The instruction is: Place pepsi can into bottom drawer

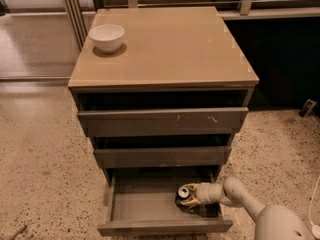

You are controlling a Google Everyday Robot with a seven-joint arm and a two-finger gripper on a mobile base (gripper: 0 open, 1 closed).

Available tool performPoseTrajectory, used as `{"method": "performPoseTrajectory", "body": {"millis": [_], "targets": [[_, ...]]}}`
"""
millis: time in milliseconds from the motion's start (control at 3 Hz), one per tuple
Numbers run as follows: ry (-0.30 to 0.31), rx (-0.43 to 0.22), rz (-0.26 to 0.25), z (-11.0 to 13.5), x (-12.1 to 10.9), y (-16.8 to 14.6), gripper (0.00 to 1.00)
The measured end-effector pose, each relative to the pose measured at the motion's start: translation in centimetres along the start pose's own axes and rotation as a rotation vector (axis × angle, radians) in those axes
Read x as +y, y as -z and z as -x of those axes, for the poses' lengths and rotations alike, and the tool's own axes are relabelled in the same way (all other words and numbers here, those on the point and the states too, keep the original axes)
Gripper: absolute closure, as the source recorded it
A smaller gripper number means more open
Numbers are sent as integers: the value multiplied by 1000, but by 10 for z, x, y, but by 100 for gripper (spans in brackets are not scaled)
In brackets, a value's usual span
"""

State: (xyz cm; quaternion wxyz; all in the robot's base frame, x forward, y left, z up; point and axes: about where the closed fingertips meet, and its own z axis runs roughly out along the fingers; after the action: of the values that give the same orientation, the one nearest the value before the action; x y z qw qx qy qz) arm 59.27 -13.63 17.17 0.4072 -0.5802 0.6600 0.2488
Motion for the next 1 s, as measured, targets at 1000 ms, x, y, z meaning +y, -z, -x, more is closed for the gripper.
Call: {"method": "performPoseTrajectory", "body": {"millis": [1000], "targets": [[0, 0, 0, 0, 0, 0, 0]]}}
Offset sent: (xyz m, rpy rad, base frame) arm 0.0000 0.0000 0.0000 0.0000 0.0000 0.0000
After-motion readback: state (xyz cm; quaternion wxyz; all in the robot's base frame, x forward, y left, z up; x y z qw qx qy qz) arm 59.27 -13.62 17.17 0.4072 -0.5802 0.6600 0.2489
